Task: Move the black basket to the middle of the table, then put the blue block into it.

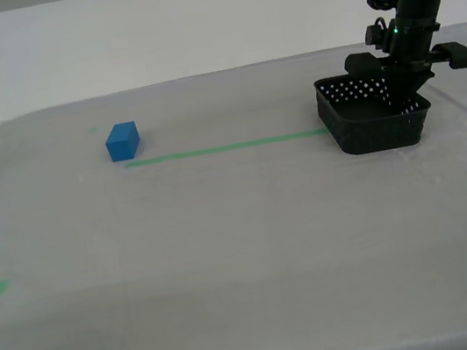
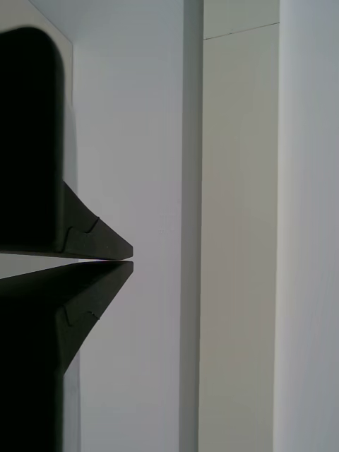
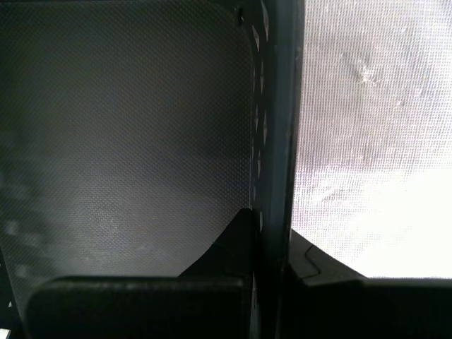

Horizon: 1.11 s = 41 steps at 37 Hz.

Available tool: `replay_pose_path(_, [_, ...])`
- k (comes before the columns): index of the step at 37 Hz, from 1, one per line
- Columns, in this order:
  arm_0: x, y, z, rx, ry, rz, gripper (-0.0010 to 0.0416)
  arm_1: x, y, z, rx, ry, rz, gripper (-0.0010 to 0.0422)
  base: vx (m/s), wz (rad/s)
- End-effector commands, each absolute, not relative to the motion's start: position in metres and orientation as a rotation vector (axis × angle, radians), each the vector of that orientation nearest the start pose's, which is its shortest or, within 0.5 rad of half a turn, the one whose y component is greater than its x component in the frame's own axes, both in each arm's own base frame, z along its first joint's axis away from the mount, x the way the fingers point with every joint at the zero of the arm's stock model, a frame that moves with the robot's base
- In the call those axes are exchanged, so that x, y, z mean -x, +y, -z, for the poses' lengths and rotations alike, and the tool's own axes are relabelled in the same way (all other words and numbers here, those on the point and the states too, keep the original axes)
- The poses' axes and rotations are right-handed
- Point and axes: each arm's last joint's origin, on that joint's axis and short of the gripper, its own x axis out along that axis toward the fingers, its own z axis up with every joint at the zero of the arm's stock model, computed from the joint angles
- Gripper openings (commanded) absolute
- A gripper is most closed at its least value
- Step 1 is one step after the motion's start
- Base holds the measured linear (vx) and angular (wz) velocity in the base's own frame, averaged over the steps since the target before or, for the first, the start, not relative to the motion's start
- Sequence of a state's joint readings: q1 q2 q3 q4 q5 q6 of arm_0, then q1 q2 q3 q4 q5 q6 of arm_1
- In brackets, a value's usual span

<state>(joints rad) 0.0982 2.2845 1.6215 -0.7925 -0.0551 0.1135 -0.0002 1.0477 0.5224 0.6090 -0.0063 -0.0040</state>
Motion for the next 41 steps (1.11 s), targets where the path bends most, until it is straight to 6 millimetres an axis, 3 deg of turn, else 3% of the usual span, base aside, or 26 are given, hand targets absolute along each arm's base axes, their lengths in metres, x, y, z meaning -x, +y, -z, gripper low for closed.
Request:
replay_pose_path(1, [-0.432,0.045,-0.104,-0.066,1.462,-0.039,0.0000,-0.227,0.000,-0.270,0.003,-0.090,-0.007,0.0000,0.000,0.000])
replay_pose_path(14, [-0.431,0.051,-0.116,-0.060,1.429,-0.057,-0.0001,-0.227,0.000,-0.270,0.003,-0.090,-0.007,0.0000,0.000,0.000])
replay_pose_path(30, [-0.421,0.055,-0.157,-0.088,1.387,-0.045,-0.0001,-0.227,0.000,-0.270,0.003,-0.090,-0.007,0.0000,0.000,0.000])
replay_pose_path(41, [-0.412,0.069,-0.189,-0.125,1.336,-0.037,-0.0001,-0.227,0.000,-0.270,0.003,-0.091,-0.007,0.0000,0.000,0.000])
